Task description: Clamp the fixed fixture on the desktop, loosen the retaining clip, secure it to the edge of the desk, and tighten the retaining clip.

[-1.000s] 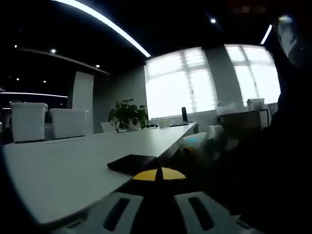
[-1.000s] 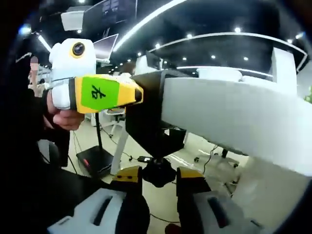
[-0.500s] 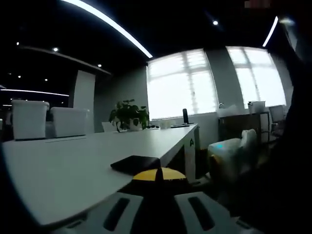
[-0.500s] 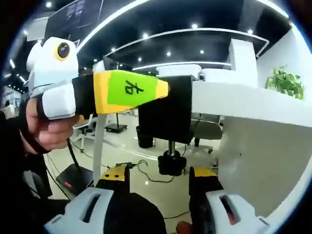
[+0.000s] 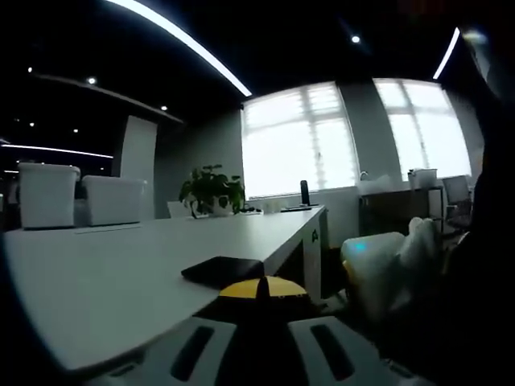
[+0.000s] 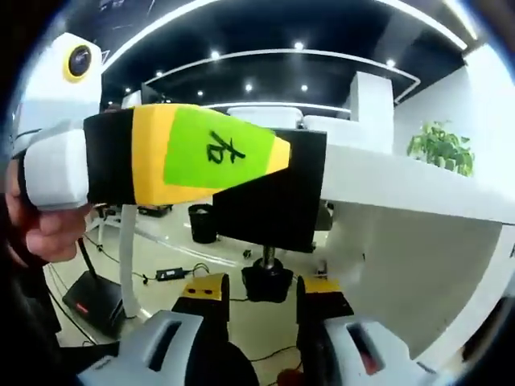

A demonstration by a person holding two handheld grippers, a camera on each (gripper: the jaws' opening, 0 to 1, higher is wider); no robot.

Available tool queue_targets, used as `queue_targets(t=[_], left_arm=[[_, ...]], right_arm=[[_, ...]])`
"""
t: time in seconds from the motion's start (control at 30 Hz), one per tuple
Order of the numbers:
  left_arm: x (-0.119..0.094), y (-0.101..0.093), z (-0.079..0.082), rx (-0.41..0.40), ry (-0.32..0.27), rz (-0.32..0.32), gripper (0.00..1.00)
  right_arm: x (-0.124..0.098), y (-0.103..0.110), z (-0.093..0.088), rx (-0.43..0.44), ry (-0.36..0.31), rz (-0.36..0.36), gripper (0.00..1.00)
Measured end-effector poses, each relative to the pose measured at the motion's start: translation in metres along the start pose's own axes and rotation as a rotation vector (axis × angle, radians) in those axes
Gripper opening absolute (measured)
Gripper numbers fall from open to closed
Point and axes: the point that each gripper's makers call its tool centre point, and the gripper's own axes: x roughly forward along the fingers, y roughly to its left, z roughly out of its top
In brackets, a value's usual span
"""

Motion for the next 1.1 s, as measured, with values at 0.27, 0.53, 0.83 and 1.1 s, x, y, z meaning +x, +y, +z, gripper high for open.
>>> queue_targets(t=[0.27, 0.53, 0.83, 1.1], left_arm=[[0.0, -0.001, -0.001, 0.012, 0.004, 0.0, 0.01], [0.0, -0.001, -0.001, 0.033, 0.009, 0.006, 0.01], [0.001, -0.001, -0.002, 0.034, 0.009, 0.018, 0.01], [0.002, -0.003, 0.0, 0.036, -0.01, 0.007, 0.01]], right_arm=[[0.002, -0.004, 0.001, -0.015, -0.02, -0.015, 0.2], [0.004, 0.0, 0.004, -0.015, -0.056, 0.143, 0.19], [0.008, 0.003, 0.004, -0.143, -0.061, 0.483, 0.19], [0.002, 0.007, 0.005, -0.169, -0.078, 0.643, 0.19]])
